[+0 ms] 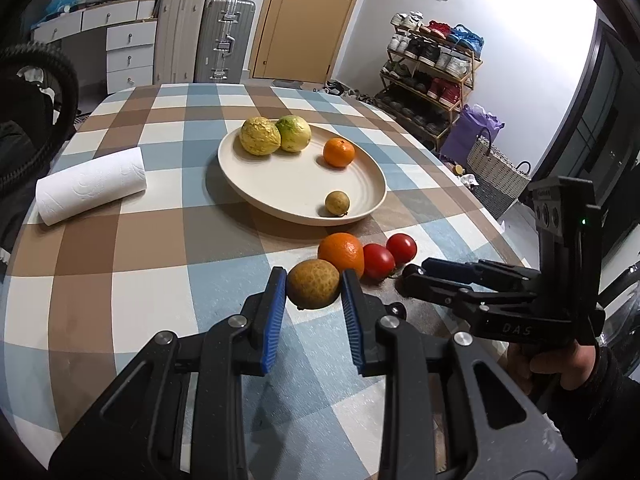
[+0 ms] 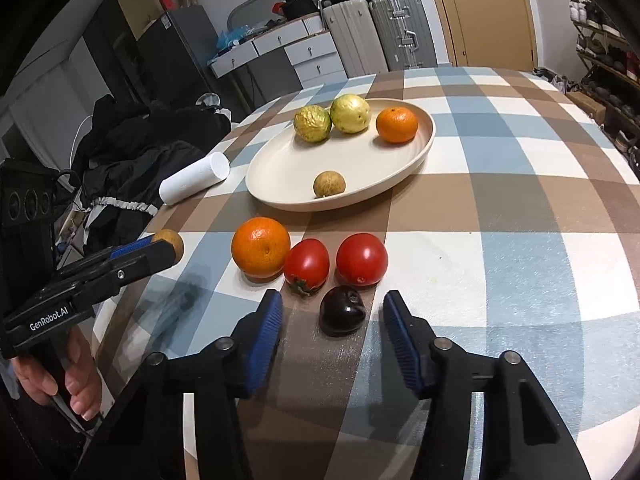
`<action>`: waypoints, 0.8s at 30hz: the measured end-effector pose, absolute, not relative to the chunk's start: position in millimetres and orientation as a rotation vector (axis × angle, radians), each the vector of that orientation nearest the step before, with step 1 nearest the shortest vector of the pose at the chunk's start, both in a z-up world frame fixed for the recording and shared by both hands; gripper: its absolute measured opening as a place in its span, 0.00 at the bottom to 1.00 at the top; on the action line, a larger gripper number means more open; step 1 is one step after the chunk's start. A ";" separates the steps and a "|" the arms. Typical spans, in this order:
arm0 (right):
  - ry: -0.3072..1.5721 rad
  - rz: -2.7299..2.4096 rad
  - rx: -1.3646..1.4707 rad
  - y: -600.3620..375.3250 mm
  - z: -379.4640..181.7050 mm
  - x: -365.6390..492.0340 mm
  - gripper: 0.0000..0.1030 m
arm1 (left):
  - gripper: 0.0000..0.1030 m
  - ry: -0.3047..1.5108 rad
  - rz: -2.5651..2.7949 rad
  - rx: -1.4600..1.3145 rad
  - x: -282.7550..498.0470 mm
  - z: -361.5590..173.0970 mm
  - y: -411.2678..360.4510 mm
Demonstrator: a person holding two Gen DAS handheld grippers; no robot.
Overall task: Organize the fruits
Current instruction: 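Lift the brown fruit with the left gripper while the right gripper approaches a dark plum, then grasp the dark plum with the right gripper while the left carries the brown fruit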
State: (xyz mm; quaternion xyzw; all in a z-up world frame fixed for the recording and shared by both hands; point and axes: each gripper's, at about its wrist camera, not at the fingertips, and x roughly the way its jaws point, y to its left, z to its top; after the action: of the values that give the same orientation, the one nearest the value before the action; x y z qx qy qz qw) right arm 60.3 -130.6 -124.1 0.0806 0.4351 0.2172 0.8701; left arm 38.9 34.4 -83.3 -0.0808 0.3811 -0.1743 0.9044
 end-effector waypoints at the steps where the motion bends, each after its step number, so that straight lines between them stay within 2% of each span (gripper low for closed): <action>1: 0.910 0.455 0.169 -130.5 -124.1 60.0 0.51 | 0.24 0.788 -0.360 -0.167 39.8 -83.4 34.5; 8: 0.927 0.460 0.184 -134.0 -128.3 63.2 0.24 | 0.24 0.791 -0.357 -0.169 45.6 -82.7 34.4; 24: 0.731 0.500 0.170 -155.7 -80.1 70.4 0.23 | 0.24 0.775 -0.386 -0.162 114.8 -65.3 16.8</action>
State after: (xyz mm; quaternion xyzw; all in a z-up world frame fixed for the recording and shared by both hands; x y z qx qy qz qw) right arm 70.4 -155.8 -80.1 0.0822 0.3534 0.2415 0.9000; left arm 114.8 16.8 -65.3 -0.0786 0.3749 -0.1868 0.9046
